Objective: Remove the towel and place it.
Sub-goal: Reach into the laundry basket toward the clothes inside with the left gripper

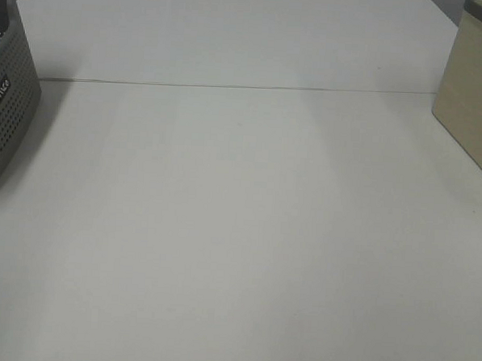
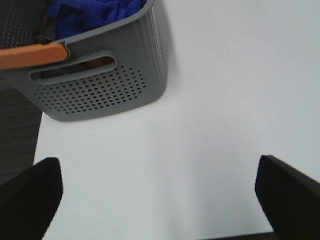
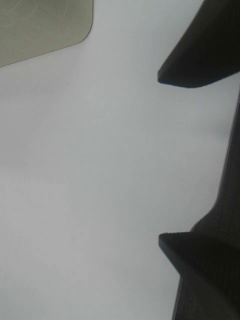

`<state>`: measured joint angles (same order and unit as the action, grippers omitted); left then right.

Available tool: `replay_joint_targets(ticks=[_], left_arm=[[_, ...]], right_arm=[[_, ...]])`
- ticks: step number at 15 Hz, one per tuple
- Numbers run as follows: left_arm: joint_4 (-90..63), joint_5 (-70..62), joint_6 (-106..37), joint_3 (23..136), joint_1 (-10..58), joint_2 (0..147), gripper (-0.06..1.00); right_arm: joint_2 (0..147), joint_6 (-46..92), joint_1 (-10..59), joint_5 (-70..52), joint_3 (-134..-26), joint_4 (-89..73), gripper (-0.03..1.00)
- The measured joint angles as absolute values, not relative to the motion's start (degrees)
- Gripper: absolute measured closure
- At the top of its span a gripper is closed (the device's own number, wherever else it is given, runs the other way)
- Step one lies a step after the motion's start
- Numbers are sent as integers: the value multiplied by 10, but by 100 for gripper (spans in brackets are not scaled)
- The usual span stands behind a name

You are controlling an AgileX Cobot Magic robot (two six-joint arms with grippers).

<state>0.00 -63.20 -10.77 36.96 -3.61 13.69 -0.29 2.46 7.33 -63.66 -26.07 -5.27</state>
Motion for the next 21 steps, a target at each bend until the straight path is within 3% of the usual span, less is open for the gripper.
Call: replay_joint_targets(ticks=[4, 6, 13, 17, 21], left_arm=[[-4, -676, -239, 500, -36, 300, -5], [-4, -697, -354, 633, -36, 436, -5], [73, -696, -533, 922, -36, 777, -5], [209, -695, -588, 982, -41, 916, -5], [227, -694, -642, 983, -65, 1015, -5]], right_arm=[[-3, 25, 73, -637, -261, -53, 19], [-3, 25, 73, -637, -261, -53, 19], [-3, 25, 73, -637, -261, -53, 19], [-3, 25, 73, -637, -261, -53, 19], [-3, 25, 73, -637, -261, -53, 19]])
